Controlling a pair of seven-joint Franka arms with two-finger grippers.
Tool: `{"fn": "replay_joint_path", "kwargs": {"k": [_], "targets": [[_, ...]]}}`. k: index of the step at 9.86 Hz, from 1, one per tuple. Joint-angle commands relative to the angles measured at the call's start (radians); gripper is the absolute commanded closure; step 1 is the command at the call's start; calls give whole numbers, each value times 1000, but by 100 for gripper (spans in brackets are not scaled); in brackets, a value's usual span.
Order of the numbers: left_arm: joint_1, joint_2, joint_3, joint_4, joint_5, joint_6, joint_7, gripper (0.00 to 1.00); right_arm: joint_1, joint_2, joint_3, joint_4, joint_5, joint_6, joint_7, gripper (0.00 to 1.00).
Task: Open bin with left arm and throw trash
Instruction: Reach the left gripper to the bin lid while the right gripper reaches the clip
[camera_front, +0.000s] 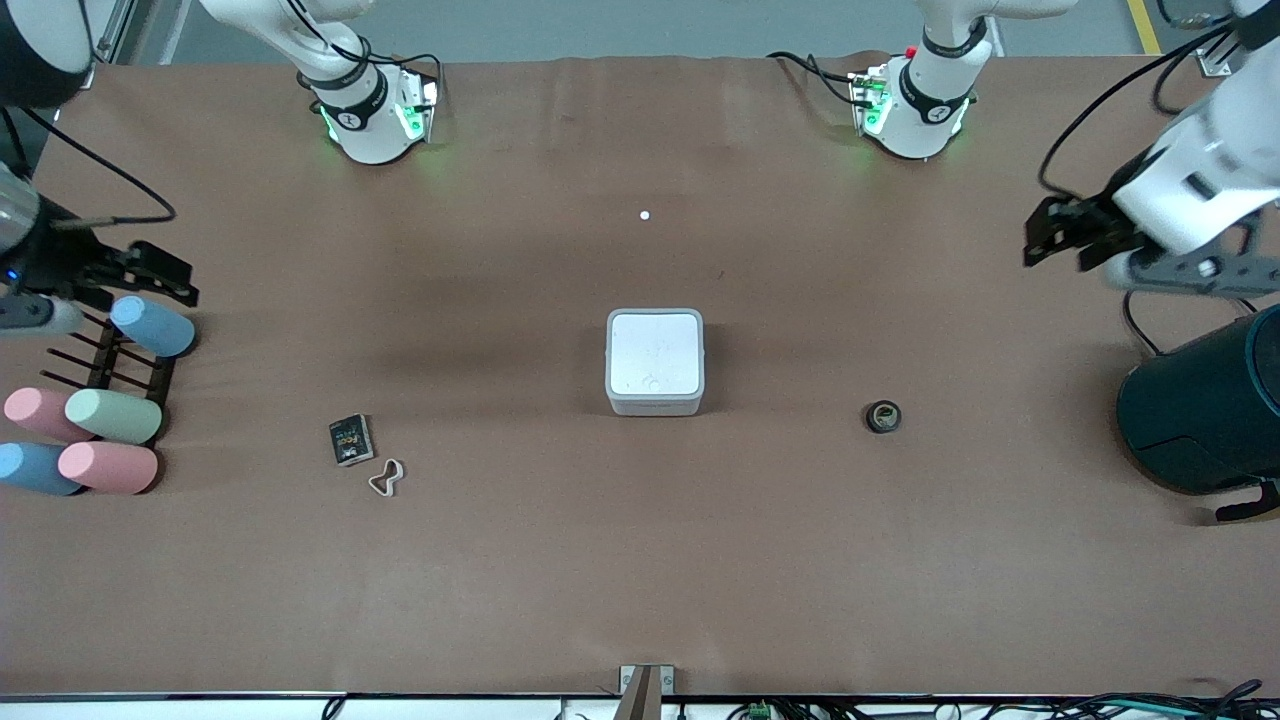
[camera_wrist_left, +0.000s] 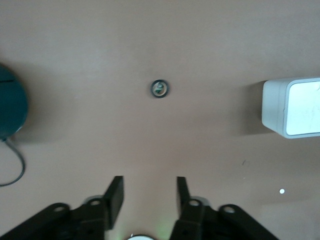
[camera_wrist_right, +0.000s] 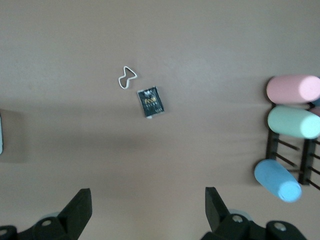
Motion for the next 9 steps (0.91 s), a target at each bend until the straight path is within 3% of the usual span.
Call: {"fn": "replay_joint_path", "kwargs": {"k": [1,4,8,9], "targets": [[-7,115,-60,17,6,77,-93,100,61,79,-4,8,11,89,6,0],[-99,262,-115,20,121,262,-294,100,90,246,-4,8,12,236,14,1],[-353,411,-113,23,127,382,-601,100,133,423,3,8,43,451,14,1],[-374,425,-114,23,124,410,-638,100,149,475,3,8,48,518,13,1]]}}
